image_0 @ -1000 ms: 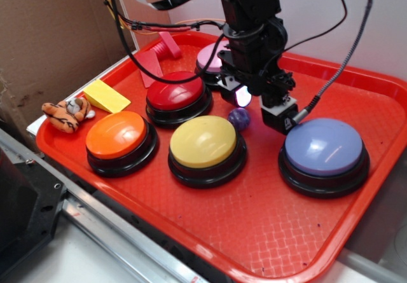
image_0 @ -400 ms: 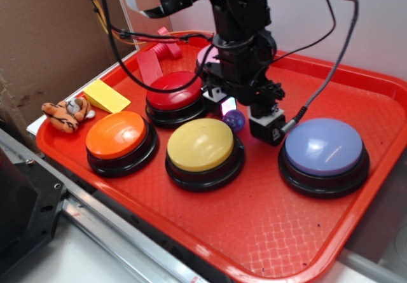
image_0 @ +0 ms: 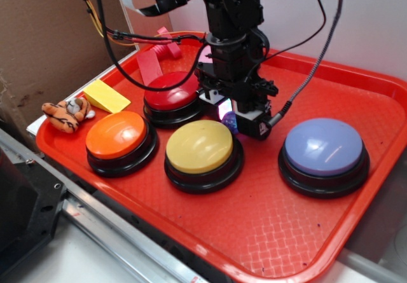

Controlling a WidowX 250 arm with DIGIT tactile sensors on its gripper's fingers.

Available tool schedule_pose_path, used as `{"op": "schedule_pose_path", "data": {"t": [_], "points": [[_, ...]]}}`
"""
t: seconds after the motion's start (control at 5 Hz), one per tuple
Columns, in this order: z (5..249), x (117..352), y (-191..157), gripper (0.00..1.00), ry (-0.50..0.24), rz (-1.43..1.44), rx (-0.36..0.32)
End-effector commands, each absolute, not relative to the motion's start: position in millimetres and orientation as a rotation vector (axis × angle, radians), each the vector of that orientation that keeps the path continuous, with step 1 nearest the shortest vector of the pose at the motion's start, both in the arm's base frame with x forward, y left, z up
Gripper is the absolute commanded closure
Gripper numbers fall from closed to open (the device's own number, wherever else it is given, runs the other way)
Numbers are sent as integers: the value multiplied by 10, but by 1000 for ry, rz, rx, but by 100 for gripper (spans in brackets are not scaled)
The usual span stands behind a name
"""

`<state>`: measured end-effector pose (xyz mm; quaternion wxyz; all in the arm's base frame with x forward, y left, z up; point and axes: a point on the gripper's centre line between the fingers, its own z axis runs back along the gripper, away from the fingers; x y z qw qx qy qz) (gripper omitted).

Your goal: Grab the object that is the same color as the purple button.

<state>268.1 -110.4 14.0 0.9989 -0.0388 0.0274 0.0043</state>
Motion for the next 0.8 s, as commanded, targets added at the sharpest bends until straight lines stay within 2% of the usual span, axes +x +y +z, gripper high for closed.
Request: {"op": "schedule_pose_path", "data": {"t": [0.0, 0.2, 0.4, 0.6], "points": [[708, 2993, -1017, 100, -27, 75, -46], [1174, 3141, -889, 100, -73, 97, -66], [1569, 3149, -817, 100, -115, 107, -58], [1914, 3051, -798, 100, -186, 96, -58]]}}
